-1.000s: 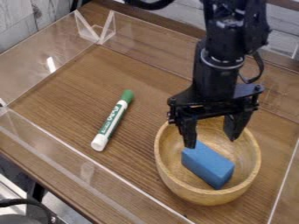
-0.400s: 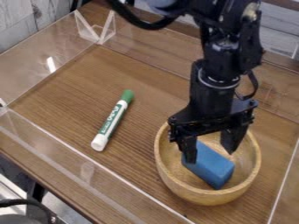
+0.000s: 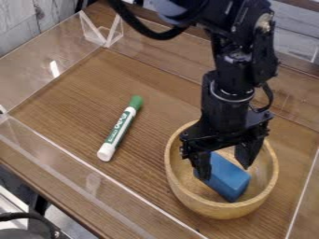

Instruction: Remove the blue block from inside the brown bowl and put it on the table

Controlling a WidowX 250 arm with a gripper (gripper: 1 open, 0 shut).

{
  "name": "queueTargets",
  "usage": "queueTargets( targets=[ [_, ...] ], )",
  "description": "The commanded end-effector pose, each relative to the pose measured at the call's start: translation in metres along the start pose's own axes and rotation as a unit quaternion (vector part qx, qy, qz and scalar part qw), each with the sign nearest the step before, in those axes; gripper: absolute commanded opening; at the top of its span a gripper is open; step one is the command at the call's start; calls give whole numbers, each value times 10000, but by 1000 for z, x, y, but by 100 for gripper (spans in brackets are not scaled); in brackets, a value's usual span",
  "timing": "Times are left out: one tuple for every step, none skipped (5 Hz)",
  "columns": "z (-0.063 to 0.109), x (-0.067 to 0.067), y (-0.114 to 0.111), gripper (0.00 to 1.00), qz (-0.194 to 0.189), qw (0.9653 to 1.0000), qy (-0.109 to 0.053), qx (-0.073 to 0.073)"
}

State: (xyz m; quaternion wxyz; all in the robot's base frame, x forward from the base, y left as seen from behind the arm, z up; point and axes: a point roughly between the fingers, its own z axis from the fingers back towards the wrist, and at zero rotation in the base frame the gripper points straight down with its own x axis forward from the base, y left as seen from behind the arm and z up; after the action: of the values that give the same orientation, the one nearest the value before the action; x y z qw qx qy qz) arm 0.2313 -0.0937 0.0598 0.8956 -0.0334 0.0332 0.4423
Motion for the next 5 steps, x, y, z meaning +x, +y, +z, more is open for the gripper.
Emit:
queueTargets(
  targets=[
    [6,-1,-4,100,15,9999,-30,-146],
    [6,-1,-4,100,48,9999,-28,-155],
    [6,-2,-4,100,69,9998,-29,-160],
    [7,-3,-4,100,85,9998,-31,-174],
    [9,-3,-4,100,85,9998,-36,-184]
  ],
)
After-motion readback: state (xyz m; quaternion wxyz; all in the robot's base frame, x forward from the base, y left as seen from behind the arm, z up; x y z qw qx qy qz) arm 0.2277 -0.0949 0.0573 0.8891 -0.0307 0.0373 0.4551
